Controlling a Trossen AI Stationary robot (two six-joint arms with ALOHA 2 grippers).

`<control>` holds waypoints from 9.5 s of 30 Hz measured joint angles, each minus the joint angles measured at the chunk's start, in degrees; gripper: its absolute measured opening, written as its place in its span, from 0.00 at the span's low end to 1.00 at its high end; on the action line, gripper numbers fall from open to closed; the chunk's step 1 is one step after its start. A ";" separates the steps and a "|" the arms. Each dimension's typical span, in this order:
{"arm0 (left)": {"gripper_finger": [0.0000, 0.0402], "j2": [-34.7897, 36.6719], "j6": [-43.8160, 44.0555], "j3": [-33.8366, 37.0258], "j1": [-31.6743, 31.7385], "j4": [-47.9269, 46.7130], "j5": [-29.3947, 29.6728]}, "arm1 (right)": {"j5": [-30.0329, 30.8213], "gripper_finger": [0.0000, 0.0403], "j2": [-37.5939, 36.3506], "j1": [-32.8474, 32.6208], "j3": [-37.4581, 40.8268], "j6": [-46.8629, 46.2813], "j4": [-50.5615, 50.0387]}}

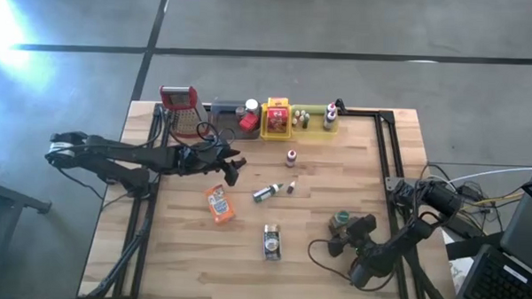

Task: Pick & Place Kitchen Items
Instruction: Put the green seasoning bottle into the black bin, then put the black food coloring bottle into the light yellow bin

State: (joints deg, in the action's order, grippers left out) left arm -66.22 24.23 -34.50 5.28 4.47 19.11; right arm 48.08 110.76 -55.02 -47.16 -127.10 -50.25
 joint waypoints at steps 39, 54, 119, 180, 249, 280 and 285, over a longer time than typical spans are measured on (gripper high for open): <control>0.54 -1.68 -15.61 -6.56 -10.29 18.21 -13.58 | -7.97 0.48 -45.92 18.55 10.85 92.76 39.08; 0.51 -14.75 -28.48 -25.57 -14.58 5.39 -17.17 | -25.33 0.48 -41.36 30.91 5.19 111.01 46.18; 0.53 -35.67 -27.21 -52.59 -14.49 -4.48 -17.18 | -26.93 0.50 -41.00 31.45 4.60 114.06 46.48; 0.54 -12.61 -11.73 -5.58 16.75 24.29 31.39 | 6.08 0.52 -70.12 31.81 17.36 91.07 22.18; 0.73 -32.58 -2.32 -10.95 24.72 25.81 32.19 | 5.98 0.19 -80.67 31.82 22.21 96.10 25.61; 0.72 4.12 -10.44 -16.26 10.31 -9.95 1.82 | 6.06 0.41 -80.68 31.80 22.21 97.56 27.29; 0.70 3.50 -9.67 -15.78 2.95 -13.07 5.07 | 6.08 0.42 -80.67 31.80 22.21 97.56 27.31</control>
State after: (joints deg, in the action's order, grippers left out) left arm -62.71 14.56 -50.28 8.23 -8.60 24.18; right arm 54.16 30.09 -23.22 -24.95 -29.54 -22.94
